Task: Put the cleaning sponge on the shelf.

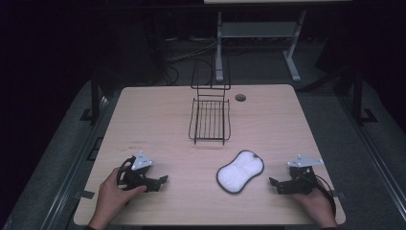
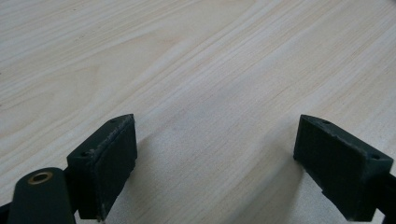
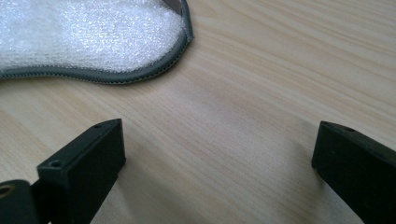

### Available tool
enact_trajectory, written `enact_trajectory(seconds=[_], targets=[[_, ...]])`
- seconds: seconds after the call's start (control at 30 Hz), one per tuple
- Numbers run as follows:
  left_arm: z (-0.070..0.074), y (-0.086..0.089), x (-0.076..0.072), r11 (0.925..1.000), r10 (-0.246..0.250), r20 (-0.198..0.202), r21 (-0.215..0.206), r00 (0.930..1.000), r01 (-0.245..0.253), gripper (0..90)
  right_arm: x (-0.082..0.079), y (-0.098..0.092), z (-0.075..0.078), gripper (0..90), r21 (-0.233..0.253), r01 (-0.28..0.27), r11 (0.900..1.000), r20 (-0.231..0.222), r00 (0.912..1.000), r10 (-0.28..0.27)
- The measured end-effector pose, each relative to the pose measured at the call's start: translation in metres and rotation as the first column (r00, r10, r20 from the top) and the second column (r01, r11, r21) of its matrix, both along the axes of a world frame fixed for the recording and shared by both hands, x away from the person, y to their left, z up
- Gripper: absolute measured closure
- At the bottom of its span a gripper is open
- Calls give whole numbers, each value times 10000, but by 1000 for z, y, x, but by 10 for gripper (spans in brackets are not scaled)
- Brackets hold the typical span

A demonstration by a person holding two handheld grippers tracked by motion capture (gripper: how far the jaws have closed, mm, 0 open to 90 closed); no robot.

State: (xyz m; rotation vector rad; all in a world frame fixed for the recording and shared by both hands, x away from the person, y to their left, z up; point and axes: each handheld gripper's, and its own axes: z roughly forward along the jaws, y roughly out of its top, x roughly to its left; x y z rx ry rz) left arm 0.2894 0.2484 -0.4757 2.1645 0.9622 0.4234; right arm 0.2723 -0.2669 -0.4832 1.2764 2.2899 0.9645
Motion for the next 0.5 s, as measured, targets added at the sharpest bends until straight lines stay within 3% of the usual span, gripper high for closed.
enact_trajectory(seconds=[0.13,0.2,0.27,0.33,0.4,0.43,0.5], targets=[[0,0,0,10000,1,4,-7,10000,-1,126,-1,0,1,62,17,-61,10000,-27,10000,61],[0,0,0,10000,-2,-1,1,10000,2,125,-2,0,5,168,29,-72,10000,-96,9999,72],[0,0,0,10000,-2,4,-5,10000,2,125,-2,0,7,180,118,-51,9999,-247,9997,54],[0,0,0,10000,1,4,-6,10000,-1,126,-2,0,8,253,162,-87,9998,-299,9995,92],[0,0,0,10000,1,2,-6,10000,-1,126,-4,-1,14,356,407,-156,9990,-135,9998,161],[0,0,0,10000,1,2,-6,10000,-1,126,-4,-1,14,356,407,-156,9990,-135,9998,161],[0,0,0,10000,0,1,-3,10000,0,126,-5,0,18,439,596,-236,9979,-40,9997,239]])
